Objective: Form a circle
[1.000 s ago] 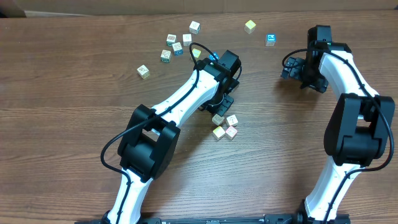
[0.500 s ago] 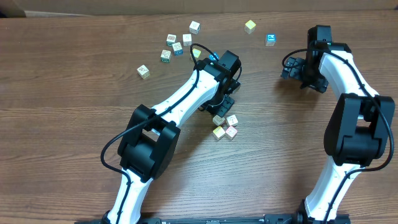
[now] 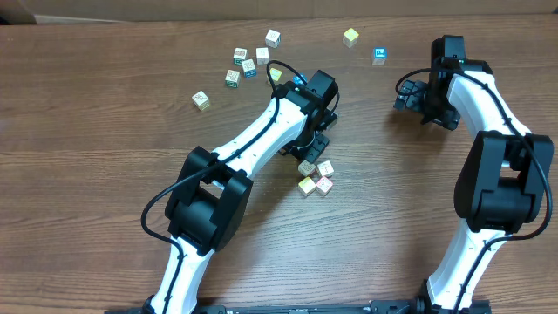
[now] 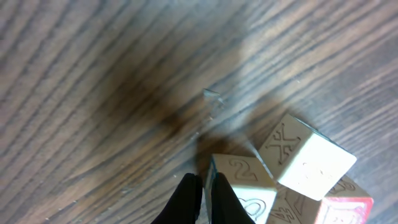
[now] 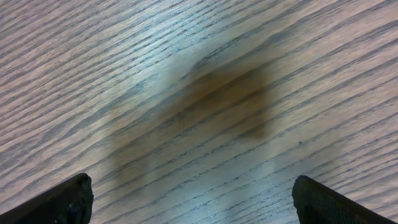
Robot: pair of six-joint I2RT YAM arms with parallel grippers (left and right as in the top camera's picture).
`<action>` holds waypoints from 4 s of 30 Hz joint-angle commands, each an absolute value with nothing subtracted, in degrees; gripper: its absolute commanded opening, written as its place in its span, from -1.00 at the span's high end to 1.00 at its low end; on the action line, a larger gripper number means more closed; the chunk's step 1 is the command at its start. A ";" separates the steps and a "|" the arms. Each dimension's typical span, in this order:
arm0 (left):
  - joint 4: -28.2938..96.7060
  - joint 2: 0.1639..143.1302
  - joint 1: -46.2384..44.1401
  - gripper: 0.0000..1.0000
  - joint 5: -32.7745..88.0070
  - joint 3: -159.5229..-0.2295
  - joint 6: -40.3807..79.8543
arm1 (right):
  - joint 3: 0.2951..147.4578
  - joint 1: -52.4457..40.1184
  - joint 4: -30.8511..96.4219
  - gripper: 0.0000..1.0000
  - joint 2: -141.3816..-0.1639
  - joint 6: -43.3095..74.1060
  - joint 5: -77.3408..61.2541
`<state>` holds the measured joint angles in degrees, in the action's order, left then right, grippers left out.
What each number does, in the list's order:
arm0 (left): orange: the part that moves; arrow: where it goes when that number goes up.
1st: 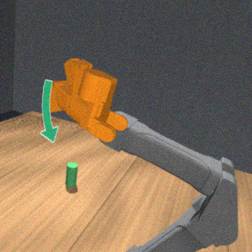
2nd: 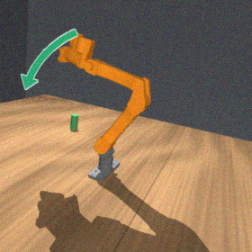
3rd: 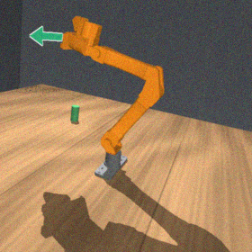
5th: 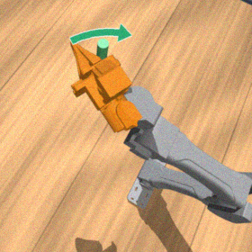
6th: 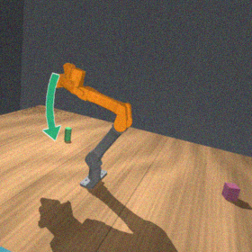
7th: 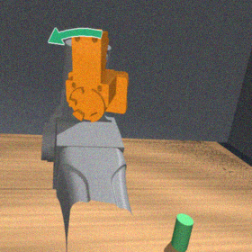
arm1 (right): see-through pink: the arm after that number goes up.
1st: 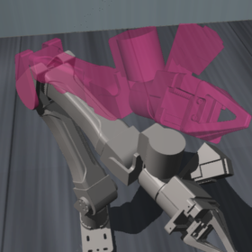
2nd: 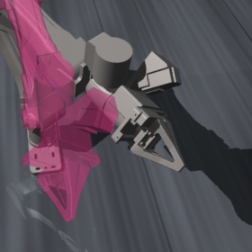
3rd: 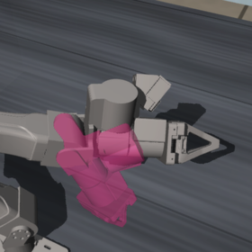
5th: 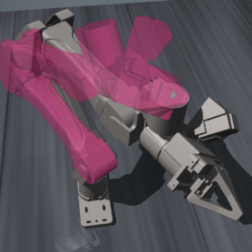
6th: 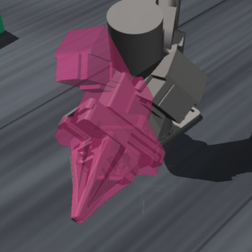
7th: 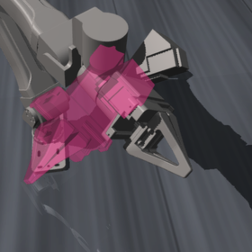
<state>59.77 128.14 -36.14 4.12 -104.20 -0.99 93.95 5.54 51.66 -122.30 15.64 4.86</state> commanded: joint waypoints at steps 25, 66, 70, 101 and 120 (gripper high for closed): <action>61.45 128.99 -36.45 0.92 4.95 -103.59 -1.34 | 94.52 5.65 51.44 -1.00 -121.62 15.66 5.06; 58.13 125.34 -36.91 0.91 6.02 -111.48 7.55 | 94.52 5.65 51.44 -1.00 -121.62 15.66 5.06; 58.00 125.34 -37.54 0.91 6.00 -110.50 8.40 | 94.52 5.65 51.44 -1.00 -121.60 15.66 5.06; 63.72 111.50 -33.63 0.91 -6.39 -107.46 14.02 | 94.52 5.65 51.44 -1.00 -121.62 15.66 5.06; 67.72 112.20 -5.54 0.45 -6.61 -107.22 20.36 | 94.52 5.65 50.70 -1.00 -121.62 15.99 3.92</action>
